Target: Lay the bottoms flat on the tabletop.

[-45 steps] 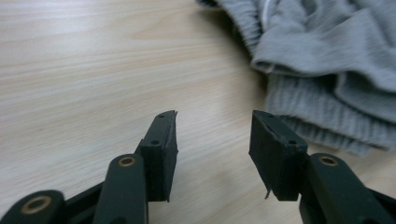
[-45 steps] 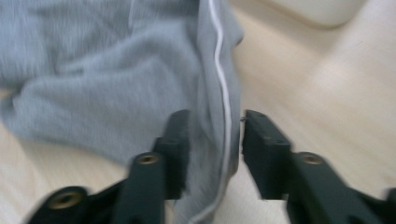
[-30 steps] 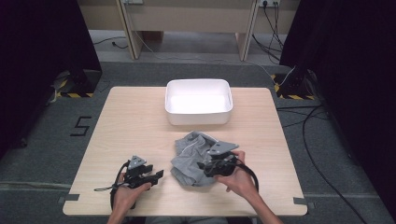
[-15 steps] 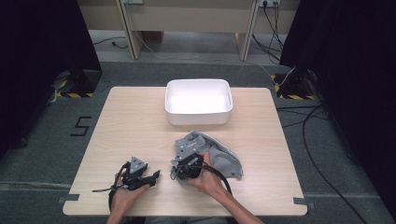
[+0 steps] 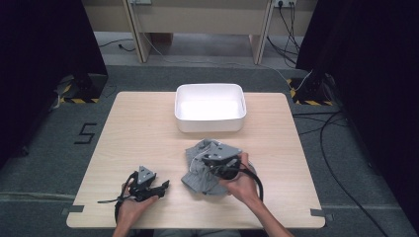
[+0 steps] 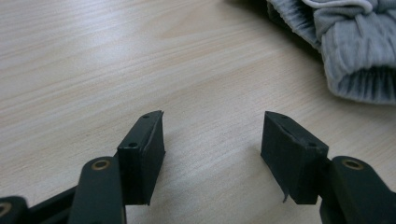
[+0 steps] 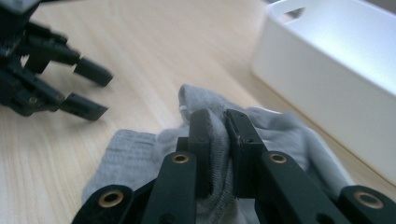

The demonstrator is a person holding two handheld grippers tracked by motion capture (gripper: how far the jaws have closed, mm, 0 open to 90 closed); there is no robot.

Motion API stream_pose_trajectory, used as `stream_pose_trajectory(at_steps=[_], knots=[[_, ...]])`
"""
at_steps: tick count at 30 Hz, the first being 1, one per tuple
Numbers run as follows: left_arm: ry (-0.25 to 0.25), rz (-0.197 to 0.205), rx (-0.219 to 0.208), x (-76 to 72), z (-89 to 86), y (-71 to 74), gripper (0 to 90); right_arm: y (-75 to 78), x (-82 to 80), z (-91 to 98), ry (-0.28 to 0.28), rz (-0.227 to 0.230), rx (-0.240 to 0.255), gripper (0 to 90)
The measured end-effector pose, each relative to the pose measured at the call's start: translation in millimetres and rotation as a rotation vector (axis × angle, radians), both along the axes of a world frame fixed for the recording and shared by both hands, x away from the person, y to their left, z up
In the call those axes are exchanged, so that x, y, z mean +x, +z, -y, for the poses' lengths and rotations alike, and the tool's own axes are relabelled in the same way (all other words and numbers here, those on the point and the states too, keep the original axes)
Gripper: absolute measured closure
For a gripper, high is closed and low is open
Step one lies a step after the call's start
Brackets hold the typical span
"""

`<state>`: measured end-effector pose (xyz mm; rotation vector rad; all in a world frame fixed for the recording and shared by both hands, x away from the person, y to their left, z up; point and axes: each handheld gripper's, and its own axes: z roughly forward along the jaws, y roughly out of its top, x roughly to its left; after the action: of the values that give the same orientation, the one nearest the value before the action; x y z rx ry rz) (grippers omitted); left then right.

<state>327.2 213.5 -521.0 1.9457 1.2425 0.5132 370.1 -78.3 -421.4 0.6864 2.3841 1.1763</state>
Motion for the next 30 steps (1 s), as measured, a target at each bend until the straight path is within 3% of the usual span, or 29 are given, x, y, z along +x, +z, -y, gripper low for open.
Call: stream_pose_trajectory(at_steps=[4, 8, 14, 21, 25, 30], knots=[[0.002, -0.002, -0.003, 0.1, -0.1, 0.1, 38.2, 6.8, 0.2, 34.7, -0.065, -0.010, 0.104, 81.2], [0.001, 0.003, 0.001, -0.4, 0.1, -0.3, 38.3, 4.9, 1.9, 53.5, -0.094, -0.038, 0.135, 80.9], [0.003, 0.001, -0.007, -0.1, -1.0, -0.2, 38.5, -18.0, 1.7, 74.9, -0.163, -0.093, 0.118, 76.9], [0.008, -0.008, -0.008, 0.0, -0.8, 0.6, 38.5, -38.9, -1.6, 105.6, -0.259, -0.128, 0.049, 71.3], [0.009, -0.056, -0.065, -1.1, 0.1, 4.2, 38.6, -47.4, -4.9, 113.5, -0.280, -0.149, 0.034, 66.0], [-0.062, -0.065, -0.137, -4.8, 16.0, 7.5, 38.3, -38.3, -4.4, 115.5, -0.287, -0.136, 0.054, 54.6]])
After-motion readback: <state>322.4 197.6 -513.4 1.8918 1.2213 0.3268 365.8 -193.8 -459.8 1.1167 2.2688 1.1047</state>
